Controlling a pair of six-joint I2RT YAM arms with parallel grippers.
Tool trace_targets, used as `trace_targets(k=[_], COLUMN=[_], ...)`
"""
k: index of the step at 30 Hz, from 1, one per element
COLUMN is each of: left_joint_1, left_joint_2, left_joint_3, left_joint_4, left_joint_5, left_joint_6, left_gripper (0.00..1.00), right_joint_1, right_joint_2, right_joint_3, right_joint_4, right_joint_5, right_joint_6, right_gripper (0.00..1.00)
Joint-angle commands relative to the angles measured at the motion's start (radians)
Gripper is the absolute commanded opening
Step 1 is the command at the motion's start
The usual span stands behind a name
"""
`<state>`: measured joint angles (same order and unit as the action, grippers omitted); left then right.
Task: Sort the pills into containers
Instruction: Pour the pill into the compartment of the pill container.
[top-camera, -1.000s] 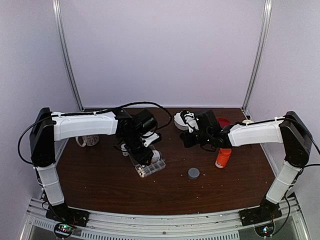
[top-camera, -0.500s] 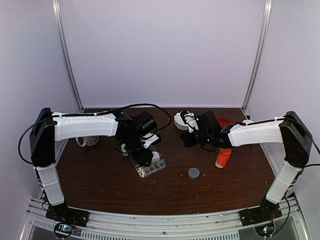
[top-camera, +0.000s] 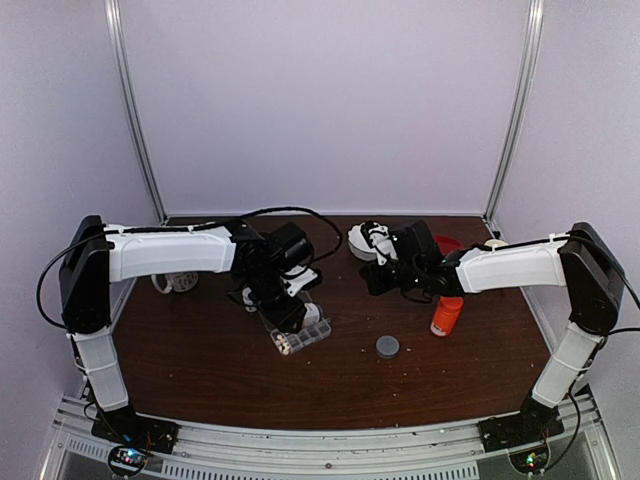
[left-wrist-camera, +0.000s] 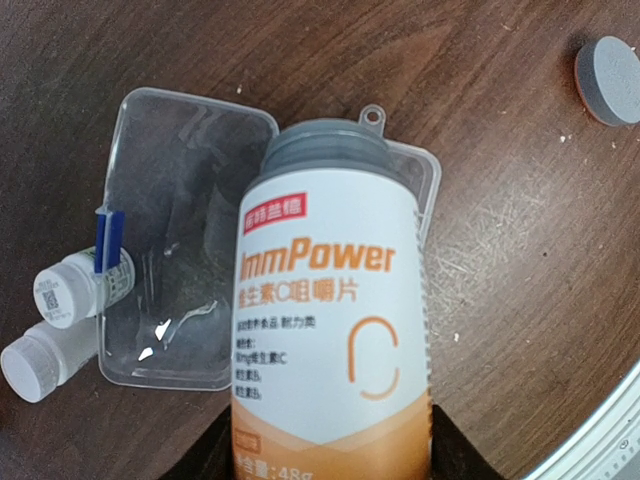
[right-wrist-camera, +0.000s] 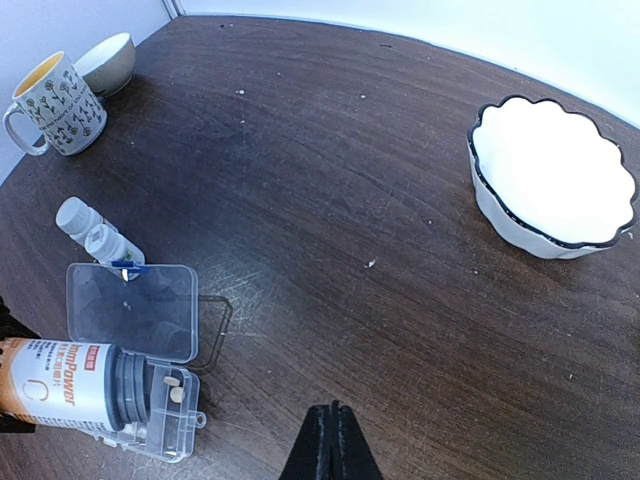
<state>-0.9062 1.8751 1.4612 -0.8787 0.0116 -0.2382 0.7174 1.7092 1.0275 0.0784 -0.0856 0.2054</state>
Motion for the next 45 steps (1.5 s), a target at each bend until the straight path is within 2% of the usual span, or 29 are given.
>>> trace_targets(k=[1,2,5,9,12,15,21,26,30,34,37,40,45], left_joint_1=[0.003,0.008,0.007,0.01,0.007,0.005,0.004,0.0,-0.007,-0.008,-0.008,0.0,0.003], left_joint_2=[-0.017,-0.017,-0.019,-0.031,-0.019,-0.03,-0.052,0.01,-0.023,-0.006,-0.026,0.017,0.008], left_joint_3=[-0.016,-0.019,-0.01,-0.016,0.0,0.003,0.005,0.036,0.019,0.074,0.04,0.066,0.028], left_joint_4=[0.014,0.009,0.024,0.014,0.027,0.013,0.019,-0.011,0.037,-0.027,0.031,-0.026,0.026], left_joint_5=[-0.058,-0.082,0.024,-0.082,0.021,-0.041,-0.041,-0.029,-0.04,-0.025,-0.039,-0.04,-0.055], left_joint_6=[-0.008,-0.013,-0.015,-0.019,-0.01,-0.016,-0.02,-0.02,-0.013,-0.015,-0.008,-0.01,-0.014], left_gripper=[0.0,0.0,0.0,0.0,0.0,0.0,0.0,0.0,0.0,0.0,0.0,0.0,0.0], right_joint_1=[-0.003,-0.003,-0.003,-0.003,-0.003,-0.003,-0.003,-0.002,-0.003,-0.003,-0.003,-0.003,-0.003], right_joint_2=[0.004,0.004,0.005,0.006,0.006,0.006,0.008,0.007,0.009,0.009,0.009,0.008,0.007], right_joint_3=[0.023,0.023,0.023,0.023,0.023,0.024,0.026,0.025,0.026,0.025,0.026,0.025,0.025], right_joint_4=[-0.003,-0.002,-0.002,-0.002,-0.001,-0.002,-0.002,-0.002,-0.002,-0.003,-0.003,-0.003,-0.003], right_joint_5=[0.005,0.003,0.003,-0.001,0.0,-0.002,-0.002,-0.001,-0.002,0.001,-0.001,-0.001,-0.002], right_joint_6=[-0.013,-0.014,-0.014,-0.012,-0.012,-0.012,-0.012,-0.012,-0.012,-0.012,-0.012,-0.013,-0.013], right_gripper=[0.0,0.0,0.0,0.0,0.0,0.0,0.0,0.0,0.0,0.0,0.0,0.0,0.0])
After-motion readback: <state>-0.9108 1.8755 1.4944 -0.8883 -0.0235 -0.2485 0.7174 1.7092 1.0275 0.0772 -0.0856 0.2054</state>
